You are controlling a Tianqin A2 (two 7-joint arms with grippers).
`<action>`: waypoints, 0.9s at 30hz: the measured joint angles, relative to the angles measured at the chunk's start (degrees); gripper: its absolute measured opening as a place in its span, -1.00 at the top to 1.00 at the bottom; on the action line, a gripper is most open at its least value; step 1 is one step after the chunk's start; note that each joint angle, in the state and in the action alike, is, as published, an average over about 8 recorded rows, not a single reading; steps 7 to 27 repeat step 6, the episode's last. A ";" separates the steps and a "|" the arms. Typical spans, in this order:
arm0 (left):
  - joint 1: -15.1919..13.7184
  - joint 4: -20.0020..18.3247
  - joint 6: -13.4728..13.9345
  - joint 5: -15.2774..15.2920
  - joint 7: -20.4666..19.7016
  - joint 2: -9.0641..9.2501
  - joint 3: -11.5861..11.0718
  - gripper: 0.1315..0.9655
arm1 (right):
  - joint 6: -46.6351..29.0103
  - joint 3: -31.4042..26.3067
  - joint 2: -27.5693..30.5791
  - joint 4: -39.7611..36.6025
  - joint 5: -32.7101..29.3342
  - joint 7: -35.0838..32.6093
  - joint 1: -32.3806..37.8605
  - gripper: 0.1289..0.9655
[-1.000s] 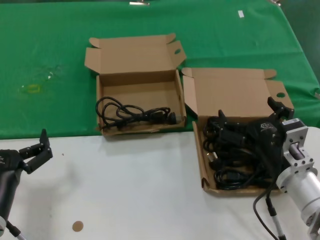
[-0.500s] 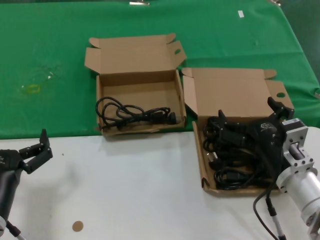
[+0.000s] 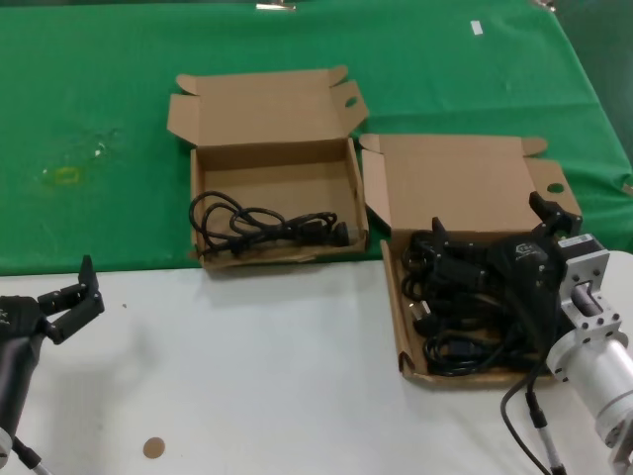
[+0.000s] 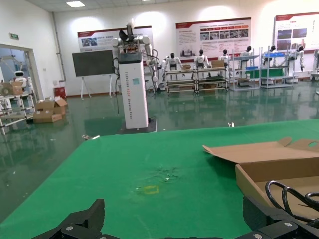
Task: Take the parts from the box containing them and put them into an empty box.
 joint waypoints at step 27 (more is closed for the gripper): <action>0.00 0.00 0.00 0.00 0.00 0.00 0.00 -1.00 | 0.00 0.00 0.00 0.00 0.00 0.00 0.00 -1.00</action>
